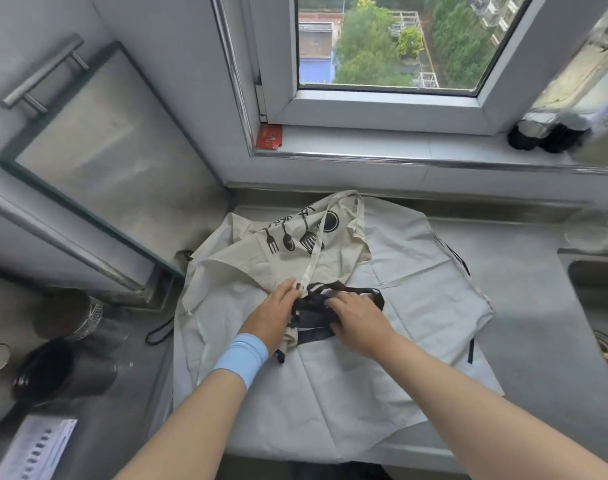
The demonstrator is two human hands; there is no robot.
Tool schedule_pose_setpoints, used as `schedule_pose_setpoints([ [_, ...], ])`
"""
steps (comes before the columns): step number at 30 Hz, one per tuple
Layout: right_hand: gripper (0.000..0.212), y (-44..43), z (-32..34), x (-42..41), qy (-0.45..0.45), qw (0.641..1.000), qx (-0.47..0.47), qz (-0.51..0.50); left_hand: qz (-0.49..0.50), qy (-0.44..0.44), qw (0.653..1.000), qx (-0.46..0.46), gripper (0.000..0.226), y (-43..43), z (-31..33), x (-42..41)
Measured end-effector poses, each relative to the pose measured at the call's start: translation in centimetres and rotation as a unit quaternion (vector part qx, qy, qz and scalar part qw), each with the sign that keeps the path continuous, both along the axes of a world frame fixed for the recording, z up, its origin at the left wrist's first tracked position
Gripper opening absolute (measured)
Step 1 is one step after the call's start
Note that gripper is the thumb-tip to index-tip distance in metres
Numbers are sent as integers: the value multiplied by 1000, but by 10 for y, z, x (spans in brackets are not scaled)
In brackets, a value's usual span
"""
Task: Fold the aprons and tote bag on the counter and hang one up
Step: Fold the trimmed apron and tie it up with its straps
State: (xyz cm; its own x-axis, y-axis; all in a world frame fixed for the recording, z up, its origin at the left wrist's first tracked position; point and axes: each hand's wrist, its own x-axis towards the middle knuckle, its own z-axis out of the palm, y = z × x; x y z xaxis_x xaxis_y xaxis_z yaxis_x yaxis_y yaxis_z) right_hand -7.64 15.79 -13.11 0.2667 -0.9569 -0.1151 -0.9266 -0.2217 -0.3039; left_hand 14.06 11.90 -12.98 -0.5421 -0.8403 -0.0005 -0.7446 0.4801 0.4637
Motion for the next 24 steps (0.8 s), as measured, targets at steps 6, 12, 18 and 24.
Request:
schedule_pose_setpoints([
  [6,57,1,5,3,-83,990,24,-110,45,-31,997,-63,46,4,-2,0],
  [12,27,9,-10,-1,-7,997,34,-71,174,47,983,-13,15,8,-3,-3],
  [18,12,13,-10,1,11,996,15,-91,365,-4,887,283,53,-4,26,-15],
  [24,27,20,-2,4,6,995,55,-87,326,-84,864,375,52,-15,27,-22],
])
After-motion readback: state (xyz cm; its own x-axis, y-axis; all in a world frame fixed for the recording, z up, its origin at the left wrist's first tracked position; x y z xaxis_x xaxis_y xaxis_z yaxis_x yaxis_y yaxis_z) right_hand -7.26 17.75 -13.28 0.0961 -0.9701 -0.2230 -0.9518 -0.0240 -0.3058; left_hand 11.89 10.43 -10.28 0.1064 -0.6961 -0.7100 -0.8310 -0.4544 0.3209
